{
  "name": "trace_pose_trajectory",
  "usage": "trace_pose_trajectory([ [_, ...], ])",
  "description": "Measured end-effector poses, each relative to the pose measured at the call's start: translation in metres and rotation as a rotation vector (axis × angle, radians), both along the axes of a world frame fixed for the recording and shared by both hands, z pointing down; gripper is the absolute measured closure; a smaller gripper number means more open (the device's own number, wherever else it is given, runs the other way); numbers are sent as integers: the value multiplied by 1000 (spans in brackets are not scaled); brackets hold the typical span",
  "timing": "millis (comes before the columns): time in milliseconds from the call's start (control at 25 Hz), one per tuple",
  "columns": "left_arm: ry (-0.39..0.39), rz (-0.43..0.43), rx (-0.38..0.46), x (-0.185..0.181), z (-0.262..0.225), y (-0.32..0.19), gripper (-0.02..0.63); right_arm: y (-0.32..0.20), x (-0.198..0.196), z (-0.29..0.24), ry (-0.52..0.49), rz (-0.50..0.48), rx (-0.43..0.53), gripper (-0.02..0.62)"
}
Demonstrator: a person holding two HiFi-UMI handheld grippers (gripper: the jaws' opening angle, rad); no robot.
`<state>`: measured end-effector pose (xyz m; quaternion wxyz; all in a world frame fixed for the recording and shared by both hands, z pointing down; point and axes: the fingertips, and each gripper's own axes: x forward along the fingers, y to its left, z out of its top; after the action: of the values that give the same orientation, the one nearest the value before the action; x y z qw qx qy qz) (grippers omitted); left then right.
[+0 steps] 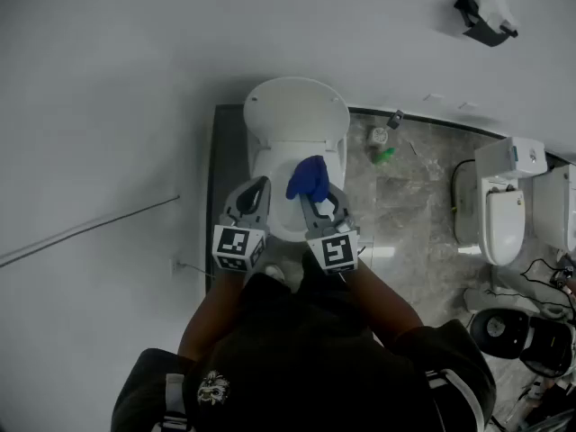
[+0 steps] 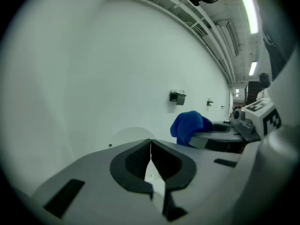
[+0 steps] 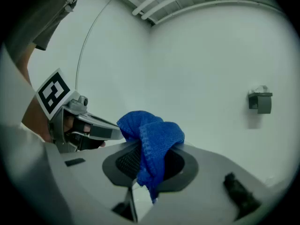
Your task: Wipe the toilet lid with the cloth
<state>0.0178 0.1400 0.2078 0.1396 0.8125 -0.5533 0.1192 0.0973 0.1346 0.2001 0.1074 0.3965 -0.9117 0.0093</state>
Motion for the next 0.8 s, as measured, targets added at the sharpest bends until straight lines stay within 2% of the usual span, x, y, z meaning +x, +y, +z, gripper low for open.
trace_pose_trajectory([
  [200, 0, -41, 7, -39, 21, -56, 594, -53, -30, 20, 32, 14, 5, 523],
  [360, 19, -19, 15, -62, 40, -97, 594, -87, -67, 42, 91, 14, 42, 523],
  [560, -5, 43, 24, -84, 75, -144, 594, -135, -102, 71, 123, 106, 62, 523],
  [800, -1, 28, 15, -121, 122, -194, 594, -199, -131, 108, 135, 171, 75, 523],
])
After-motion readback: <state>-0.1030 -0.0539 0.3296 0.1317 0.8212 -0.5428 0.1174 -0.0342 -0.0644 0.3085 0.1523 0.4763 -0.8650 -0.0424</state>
